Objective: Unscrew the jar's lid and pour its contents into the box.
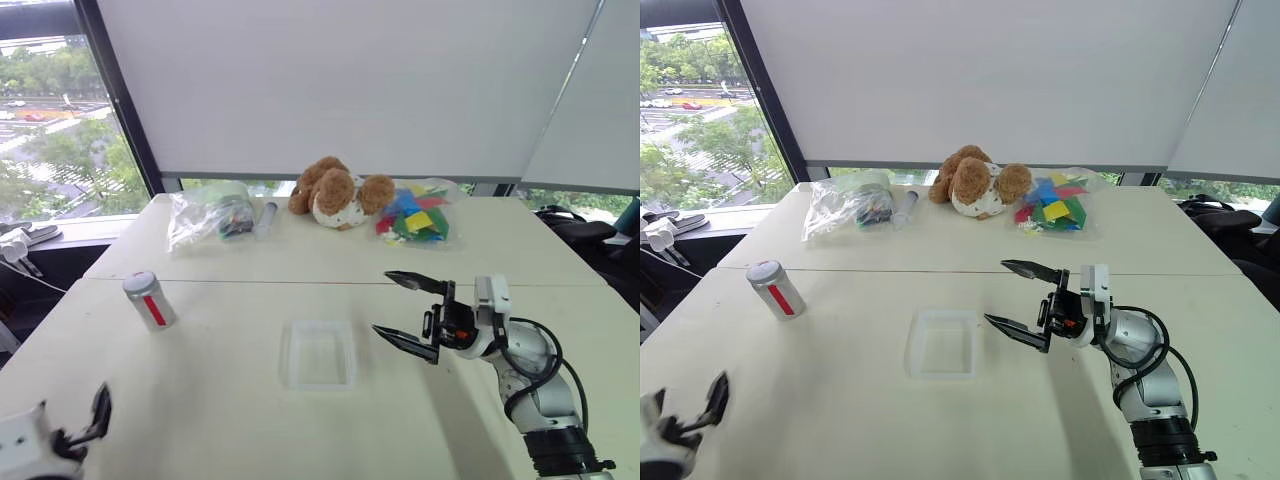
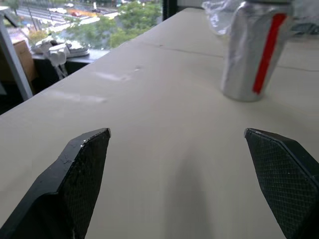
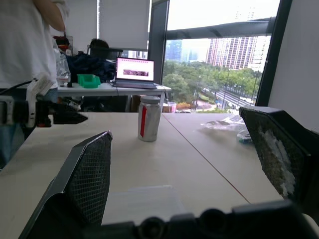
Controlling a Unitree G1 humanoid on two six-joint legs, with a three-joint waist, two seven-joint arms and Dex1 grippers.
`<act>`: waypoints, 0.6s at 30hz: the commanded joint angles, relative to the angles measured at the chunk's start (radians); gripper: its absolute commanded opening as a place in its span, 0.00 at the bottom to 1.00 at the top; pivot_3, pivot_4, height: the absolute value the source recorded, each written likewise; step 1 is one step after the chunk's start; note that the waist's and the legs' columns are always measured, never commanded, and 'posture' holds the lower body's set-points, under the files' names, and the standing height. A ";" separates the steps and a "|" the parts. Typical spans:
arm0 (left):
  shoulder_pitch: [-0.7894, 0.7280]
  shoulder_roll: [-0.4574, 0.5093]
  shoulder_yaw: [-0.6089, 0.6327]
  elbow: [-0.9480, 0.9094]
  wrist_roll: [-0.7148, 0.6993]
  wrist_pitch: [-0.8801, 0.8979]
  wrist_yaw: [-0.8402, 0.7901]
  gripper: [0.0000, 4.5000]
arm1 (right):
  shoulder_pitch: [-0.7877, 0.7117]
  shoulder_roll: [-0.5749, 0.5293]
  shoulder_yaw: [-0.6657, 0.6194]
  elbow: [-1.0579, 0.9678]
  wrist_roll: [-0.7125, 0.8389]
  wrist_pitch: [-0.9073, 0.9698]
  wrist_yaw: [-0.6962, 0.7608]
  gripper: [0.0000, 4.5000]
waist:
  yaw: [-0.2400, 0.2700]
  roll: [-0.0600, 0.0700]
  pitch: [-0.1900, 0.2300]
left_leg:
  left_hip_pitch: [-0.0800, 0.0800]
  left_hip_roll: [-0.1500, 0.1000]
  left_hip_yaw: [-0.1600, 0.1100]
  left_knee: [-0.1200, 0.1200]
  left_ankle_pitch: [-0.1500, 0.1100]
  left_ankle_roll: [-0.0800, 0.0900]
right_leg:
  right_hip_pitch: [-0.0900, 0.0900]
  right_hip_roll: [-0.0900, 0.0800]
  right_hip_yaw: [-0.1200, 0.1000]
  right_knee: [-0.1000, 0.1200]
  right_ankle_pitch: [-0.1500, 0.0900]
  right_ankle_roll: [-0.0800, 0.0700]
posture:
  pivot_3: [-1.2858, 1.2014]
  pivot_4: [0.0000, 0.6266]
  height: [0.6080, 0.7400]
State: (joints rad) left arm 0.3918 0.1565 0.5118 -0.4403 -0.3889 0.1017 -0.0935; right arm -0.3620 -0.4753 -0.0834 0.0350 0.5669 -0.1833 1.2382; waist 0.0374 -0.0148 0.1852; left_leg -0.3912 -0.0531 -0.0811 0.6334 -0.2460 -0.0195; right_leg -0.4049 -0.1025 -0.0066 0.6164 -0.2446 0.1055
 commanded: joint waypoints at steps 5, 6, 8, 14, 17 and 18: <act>-0.232 -0.065 -0.202 -0.056 0.290 0.157 0.269 0.99 | -0.019 -0.022 -0.017 -0.012 -0.003 0.000 0.005 1.00 | 0.001 0.000 0.000 | 0.000 -0.001 0.000 0.000 0.000 0.000 | 0.000 0.001 0.000 0.000 0.002 0.003 | 0.52 0.24 1.00; -0.260 -0.070 -0.210 -0.043 0.308 0.170 0.283 0.99 | -0.019 -0.024 -0.019 -0.010 -0.003 0.001 0.006 1.00 | 0.001 0.000 0.000 | 0.000 0.000 0.000 0.000 0.000 0.000 | 0.000 0.001 0.000 0.001 0.003 0.004 | 0.52 0.24 1.00; -0.337 -0.084 -0.216 0.013 0.322 0.182 0.314 0.99 | -0.013 -0.023 -0.017 -0.014 -0.003 0.004 0.003 1.00 | -0.001 0.000 0.000 | 0.000 0.000 0.000 0.000 0.001 -0.001 | 0.000 0.002 0.000 0.001 0.003 0.004 | 0.52 0.24 1.00; -0.528 -0.067 -0.209 0.201 0.389 0.138 0.380 0.99 | -0.008 -0.022 -0.016 -0.019 -0.003 0.008 0.001 1.00 | -0.001 0.000 0.000 | 0.000 -0.001 0.000 0.000 0.001 -0.001 | 0.000 0.003 0.001 0.001 0.004 0.005 | 0.52 0.24 1.00; -0.566 -0.062 -0.191 0.247 0.387 0.124 0.395 0.99 | -0.006 -0.024 -0.021 -0.025 -0.005 0.010 -0.009 1.00 | -0.001 0.000 0.000 | 0.000 -0.001 0.000 0.000 0.001 -0.001 | -0.001 0.003 0.001 0.001 0.005 0.007 | 0.52 0.24 1.00; -0.581 -0.054 -0.194 0.272 0.387 0.110 0.388 0.99 | -0.005 -0.022 -0.023 -0.028 -0.005 0.011 -0.014 1.00 | 0.000 0.000 0.000 | 0.000 -0.001 0.000 0.000 0.001 -0.001 | -0.001 0.003 0.001 0.001 0.005 0.007 | 0.52 0.24 1.00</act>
State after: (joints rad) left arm -0.1731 0.0851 0.3012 -0.1753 -0.0150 0.2436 0.2911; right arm -0.3635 -0.4891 -0.0862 0.0402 0.5548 -0.1718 1.2333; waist 0.0369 -0.0150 0.1848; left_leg -0.3908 -0.0544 -0.0815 0.6333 -0.2451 -0.0206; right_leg -0.4055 -0.0993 -0.0059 0.6173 -0.2394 0.1125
